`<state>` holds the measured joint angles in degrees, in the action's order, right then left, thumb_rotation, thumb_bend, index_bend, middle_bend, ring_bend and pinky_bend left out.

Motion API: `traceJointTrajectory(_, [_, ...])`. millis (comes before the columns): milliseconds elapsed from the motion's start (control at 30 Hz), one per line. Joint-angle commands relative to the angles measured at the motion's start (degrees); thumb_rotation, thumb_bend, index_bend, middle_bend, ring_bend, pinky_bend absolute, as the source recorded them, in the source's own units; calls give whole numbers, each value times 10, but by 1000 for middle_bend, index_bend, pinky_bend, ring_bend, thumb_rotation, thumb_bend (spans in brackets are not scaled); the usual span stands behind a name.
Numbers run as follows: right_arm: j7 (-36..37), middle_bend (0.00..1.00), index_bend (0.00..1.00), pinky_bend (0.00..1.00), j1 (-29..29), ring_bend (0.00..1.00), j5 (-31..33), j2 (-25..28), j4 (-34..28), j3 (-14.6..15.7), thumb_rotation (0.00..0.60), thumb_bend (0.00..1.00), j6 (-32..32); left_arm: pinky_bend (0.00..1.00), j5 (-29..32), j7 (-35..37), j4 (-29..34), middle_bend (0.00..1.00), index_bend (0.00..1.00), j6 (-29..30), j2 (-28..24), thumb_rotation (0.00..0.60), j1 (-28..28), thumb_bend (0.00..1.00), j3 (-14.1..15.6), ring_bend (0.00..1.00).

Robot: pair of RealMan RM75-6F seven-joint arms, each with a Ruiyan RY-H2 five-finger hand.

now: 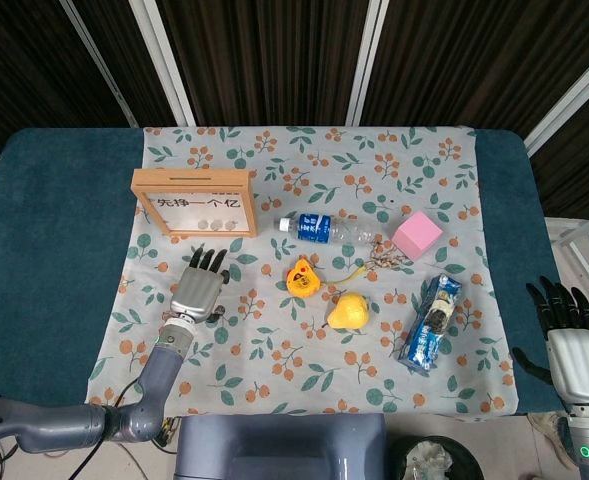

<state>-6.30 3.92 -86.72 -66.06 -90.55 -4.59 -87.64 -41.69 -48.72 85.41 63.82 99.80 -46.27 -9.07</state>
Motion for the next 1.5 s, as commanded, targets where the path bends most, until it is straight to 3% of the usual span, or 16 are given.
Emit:
traceJointTrajectory(33, [0, 0, 79, 0, 0, 0, 1, 0, 0, 0, 600, 296, 0, 0, 2, 0, -4, 0, 389, -1, 2, 600, -1, 48, 0, 0])
traceJointTrajectory(1500, [-7, 0, 79, 0, 0, 0, 2, 0, 2, -2, 600, 296, -1, 0, 12, -15, -19, 0, 399, -7, 16, 600, -10, 48, 17, 0])
